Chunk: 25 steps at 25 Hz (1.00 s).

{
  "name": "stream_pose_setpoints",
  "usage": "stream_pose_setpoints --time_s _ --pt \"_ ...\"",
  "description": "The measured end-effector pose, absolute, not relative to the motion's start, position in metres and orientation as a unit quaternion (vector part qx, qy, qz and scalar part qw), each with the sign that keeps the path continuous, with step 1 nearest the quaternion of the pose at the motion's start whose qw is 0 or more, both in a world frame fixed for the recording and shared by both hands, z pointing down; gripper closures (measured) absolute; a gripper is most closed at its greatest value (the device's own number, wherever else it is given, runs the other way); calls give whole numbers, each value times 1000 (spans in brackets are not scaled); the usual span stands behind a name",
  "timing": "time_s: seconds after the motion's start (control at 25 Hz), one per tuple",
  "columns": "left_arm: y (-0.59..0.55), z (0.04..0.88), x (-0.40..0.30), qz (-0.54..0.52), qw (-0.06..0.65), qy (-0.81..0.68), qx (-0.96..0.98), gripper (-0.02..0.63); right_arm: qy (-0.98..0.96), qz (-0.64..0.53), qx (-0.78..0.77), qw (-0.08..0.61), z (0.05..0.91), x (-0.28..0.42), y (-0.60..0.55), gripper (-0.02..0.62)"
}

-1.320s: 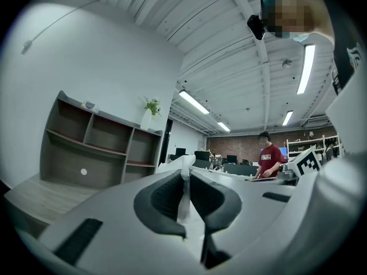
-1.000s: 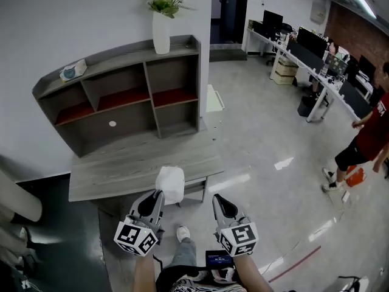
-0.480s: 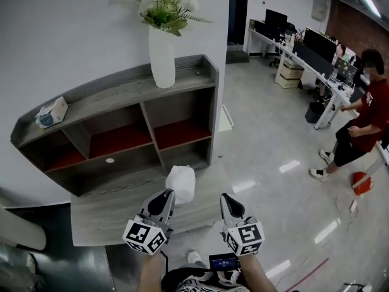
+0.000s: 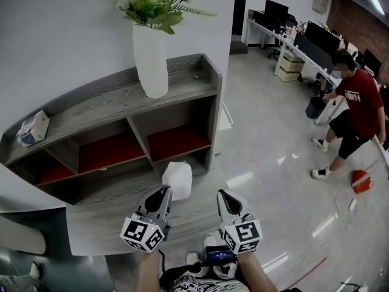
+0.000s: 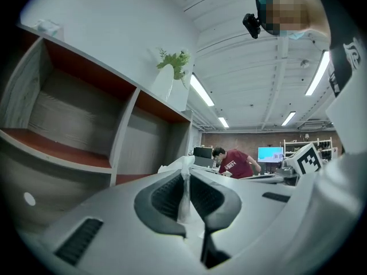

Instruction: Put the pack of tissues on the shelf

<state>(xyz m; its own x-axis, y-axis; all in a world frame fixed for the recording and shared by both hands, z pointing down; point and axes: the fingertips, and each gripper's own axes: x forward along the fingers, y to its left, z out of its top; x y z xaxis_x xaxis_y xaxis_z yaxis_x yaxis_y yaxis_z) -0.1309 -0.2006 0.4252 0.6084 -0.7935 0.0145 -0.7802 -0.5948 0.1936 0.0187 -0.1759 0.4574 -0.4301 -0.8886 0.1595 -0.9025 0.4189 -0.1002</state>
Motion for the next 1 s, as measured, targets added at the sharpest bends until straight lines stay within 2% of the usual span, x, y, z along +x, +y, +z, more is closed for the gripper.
stream_pose_setpoints --time_s 1.0 --pt "-273 425 -135 -21 71 -502 861 589 -870 93 482 44 461 21 -264 591"
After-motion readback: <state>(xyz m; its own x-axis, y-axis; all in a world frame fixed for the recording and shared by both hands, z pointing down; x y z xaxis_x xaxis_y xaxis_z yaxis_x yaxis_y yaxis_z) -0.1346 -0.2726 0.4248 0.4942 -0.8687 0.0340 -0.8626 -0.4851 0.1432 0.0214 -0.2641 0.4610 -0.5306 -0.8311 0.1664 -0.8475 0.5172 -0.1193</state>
